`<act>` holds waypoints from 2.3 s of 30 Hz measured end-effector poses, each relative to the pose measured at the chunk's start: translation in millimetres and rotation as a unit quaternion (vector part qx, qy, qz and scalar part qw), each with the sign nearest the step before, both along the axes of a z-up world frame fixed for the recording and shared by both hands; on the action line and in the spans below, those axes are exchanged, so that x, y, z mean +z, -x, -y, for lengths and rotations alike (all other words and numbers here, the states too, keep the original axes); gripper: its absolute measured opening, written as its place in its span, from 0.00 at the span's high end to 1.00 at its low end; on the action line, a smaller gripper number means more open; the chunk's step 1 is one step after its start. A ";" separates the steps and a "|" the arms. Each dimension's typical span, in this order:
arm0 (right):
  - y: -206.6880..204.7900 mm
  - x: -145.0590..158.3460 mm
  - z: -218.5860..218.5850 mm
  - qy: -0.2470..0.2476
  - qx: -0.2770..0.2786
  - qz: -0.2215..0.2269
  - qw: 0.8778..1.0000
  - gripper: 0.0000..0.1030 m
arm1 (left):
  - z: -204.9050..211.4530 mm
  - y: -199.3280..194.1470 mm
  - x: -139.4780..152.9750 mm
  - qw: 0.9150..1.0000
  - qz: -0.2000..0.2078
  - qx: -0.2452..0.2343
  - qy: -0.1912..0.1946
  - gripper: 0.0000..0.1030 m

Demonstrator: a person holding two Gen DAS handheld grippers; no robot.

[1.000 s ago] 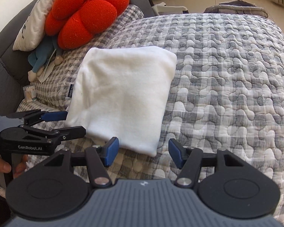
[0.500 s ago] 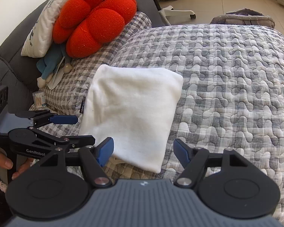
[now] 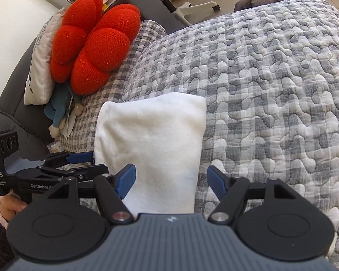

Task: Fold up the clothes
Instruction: 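Close both grippers on opposite sides of the folded shirt, then lift the folded shirt with both grippers and carry it toward the pillows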

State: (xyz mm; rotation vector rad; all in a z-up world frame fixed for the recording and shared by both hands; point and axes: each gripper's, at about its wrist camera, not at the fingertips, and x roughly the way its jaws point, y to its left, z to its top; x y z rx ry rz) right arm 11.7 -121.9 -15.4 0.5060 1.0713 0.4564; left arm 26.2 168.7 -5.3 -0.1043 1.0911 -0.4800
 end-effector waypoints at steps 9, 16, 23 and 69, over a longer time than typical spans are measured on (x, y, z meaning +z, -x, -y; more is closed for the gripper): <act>-7.6 -10.8 1.5 -0.048 -0.035 -0.002 0.998 0.29 | -13.0 -9.4 -26.4 0.997 -0.028 0.025 0.066 0.32; -9.1 -24.9 -9.1 -0.042 -0.045 -0.015 0.998 0.36 | -21.1 -6.8 -36.7 0.993 -0.025 0.048 0.105 0.34; -5.7 -28.7 -12.8 -0.043 -0.058 0.001 0.997 0.36 | -27.1 -4.7 -42.6 0.989 -0.017 0.065 0.131 0.35; 52.9 -12.9 -449.3 -0.034 0.249 0.019 0.968 0.52 | -407.5 234.3 -5.7 0.908 0.062 0.410 0.064 0.59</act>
